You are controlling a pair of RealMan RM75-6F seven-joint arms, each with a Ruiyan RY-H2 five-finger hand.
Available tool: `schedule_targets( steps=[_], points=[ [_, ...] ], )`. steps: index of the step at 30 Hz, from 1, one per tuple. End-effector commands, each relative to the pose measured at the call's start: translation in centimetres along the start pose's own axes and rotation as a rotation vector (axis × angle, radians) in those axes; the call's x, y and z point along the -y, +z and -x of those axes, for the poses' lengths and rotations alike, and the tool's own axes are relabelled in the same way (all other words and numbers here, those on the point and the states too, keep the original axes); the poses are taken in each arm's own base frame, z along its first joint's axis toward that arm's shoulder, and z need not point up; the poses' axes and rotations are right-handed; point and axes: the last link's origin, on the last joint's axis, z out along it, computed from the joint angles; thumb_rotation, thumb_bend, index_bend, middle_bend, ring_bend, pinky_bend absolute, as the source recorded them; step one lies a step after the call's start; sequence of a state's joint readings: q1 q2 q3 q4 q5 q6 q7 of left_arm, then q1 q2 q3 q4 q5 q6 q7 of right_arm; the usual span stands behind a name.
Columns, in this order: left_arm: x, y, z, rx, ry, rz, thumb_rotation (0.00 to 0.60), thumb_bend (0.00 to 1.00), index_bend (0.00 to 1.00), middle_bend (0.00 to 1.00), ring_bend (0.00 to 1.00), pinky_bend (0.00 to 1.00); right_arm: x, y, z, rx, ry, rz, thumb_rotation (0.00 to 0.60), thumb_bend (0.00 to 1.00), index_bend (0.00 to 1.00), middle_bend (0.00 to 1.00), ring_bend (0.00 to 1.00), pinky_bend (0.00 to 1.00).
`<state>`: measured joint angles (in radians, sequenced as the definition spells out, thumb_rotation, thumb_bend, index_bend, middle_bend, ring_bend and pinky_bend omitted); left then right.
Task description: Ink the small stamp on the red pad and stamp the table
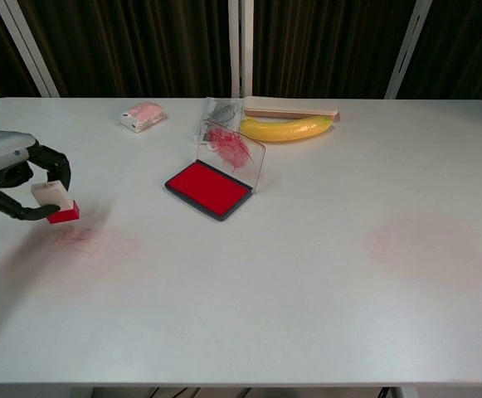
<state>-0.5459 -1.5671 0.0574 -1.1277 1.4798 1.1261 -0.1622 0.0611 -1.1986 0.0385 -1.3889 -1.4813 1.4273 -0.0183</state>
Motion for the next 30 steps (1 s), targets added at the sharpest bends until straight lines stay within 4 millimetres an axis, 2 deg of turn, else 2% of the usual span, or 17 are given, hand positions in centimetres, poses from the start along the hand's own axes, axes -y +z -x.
schedule_targets(
  steps=[1, 11, 30],
  points=[
    [0.46, -0.39, 1.12, 0.016, -0.004, -0.010, 0.600, 0.47, 0.66, 0.70, 0.94, 1.00, 0.05, -0.10, -0.04, 0.000, -0.001, 0.000, 0.600, 0.15, 0.00, 0.00, 0.00, 0.00],
    [1.17, -0.42, 1.79, 0.010, -0.007, -0.026, 0.600, 0.46, 0.63, 0.68, 0.94, 1.00, -0.14, -0.27, -0.33, -0.006, -0.007, 0.007, 0.600, 0.15, 0.00, 0.00, 0.00, 0.00],
    [1.34, -0.63, 1.75, 0.037, 0.024, -0.012, 0.600, 0.42, 0.38, 0.51, 0.93, 1.00, -0.21, -0.19, -0.05, 0.002, -0.006, 0.010, 0.600, 0.15, 0.00, 0.00, 0.00, 0.00]
  ],
)
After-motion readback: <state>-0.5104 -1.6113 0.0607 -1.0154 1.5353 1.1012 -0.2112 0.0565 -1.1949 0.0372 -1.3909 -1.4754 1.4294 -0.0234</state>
